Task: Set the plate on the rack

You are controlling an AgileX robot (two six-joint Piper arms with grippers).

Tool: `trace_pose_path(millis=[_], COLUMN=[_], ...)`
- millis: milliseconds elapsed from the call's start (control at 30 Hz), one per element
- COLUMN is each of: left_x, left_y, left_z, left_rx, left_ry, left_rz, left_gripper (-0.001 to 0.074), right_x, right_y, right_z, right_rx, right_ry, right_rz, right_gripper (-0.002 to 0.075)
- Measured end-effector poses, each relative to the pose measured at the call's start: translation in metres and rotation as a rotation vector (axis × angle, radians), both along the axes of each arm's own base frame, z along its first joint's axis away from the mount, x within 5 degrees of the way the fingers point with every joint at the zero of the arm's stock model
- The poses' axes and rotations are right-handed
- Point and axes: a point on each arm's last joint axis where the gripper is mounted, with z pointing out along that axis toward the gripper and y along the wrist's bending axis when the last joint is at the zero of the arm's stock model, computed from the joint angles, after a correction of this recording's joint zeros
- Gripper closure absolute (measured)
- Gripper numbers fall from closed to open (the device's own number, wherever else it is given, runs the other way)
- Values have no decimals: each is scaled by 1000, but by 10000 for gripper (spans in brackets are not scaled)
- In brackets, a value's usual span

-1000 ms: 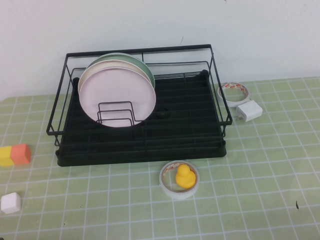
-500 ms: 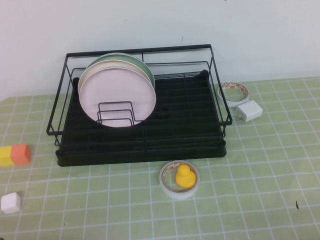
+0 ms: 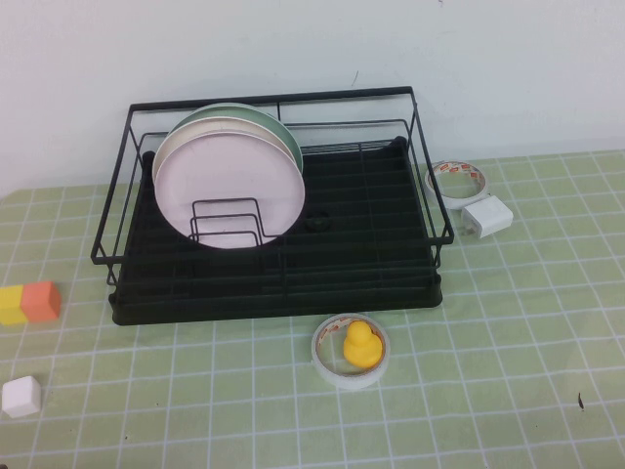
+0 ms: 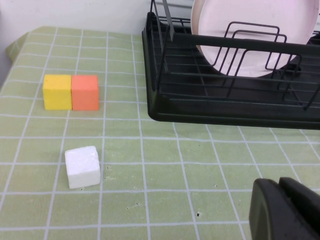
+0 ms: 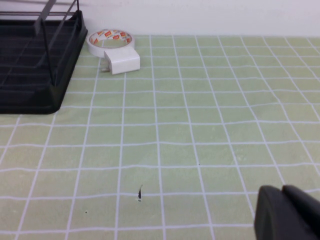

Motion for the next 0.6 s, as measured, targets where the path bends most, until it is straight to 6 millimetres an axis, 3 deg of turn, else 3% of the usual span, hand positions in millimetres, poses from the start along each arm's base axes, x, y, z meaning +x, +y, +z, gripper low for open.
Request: trace_pose_path(millis=[600], left_x=[0], left_y=[0], left_z=[0], left_rx=[-1], left_ry=[0], left_rz=[0], left_gripper=[736], right_x=[0], right_y=[0], right_z=[0], right_rx=[-7], right_ry=[3], right_rz=[0], right_gripper=[726])
